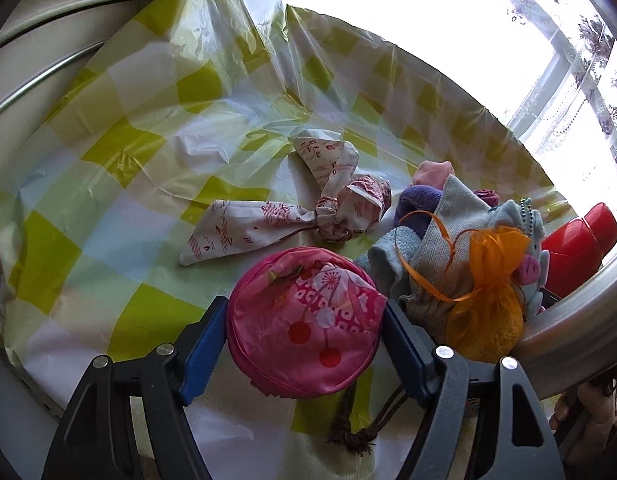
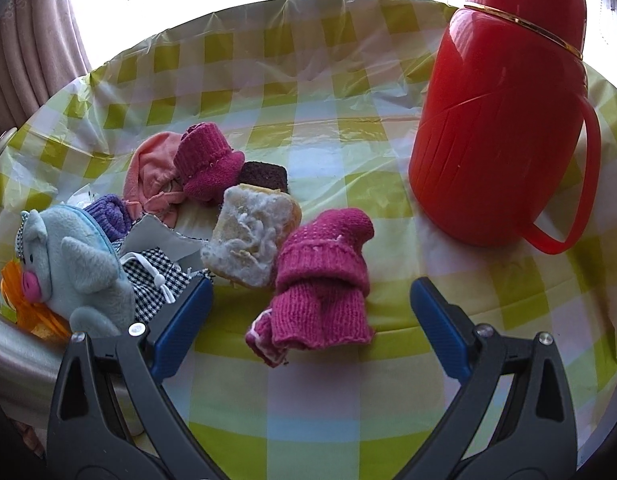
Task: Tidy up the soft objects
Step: 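Grasp the pink knitted mitten with the right tool while the left tool grasps the pink round purse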
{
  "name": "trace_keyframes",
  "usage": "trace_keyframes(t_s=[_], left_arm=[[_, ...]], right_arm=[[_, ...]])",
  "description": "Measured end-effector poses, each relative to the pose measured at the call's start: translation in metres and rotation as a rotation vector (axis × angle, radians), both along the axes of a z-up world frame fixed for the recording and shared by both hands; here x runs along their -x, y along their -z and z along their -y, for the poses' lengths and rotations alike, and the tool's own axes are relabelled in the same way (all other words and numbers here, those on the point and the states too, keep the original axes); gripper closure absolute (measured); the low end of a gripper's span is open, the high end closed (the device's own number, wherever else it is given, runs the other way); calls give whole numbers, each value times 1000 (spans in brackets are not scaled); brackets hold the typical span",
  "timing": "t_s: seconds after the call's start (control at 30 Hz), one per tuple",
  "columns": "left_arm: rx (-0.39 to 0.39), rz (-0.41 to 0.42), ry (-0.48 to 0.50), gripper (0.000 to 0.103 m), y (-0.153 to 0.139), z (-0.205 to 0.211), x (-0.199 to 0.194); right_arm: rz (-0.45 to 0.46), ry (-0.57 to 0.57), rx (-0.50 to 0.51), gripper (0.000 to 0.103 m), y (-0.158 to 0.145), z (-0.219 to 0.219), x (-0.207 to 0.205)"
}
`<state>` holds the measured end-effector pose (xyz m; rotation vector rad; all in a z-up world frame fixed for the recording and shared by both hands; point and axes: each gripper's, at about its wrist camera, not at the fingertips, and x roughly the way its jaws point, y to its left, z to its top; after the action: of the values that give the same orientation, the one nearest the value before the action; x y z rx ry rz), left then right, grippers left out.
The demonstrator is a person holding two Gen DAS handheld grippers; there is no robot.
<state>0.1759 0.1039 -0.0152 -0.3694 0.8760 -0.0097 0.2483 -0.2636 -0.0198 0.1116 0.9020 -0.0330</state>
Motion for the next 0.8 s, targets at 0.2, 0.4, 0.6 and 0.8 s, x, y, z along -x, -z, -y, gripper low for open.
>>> trace_keyframes(t_s=[0.2,0.4,0.6,0.8], left_arm=[[-10,57,0,28,-15,8,32],[-47,83,45,28,-24,27,46],[-63,105,49,28,-32,34,56],[-56,126,75,28,-42,48,72]], right_arm=[[-23,53,9,8,16,16,-3],[-53,56,-32,71,29,26,-6],[-5,39,-16,75,20,21,22],[37,47,-23,75,5,19,62]])
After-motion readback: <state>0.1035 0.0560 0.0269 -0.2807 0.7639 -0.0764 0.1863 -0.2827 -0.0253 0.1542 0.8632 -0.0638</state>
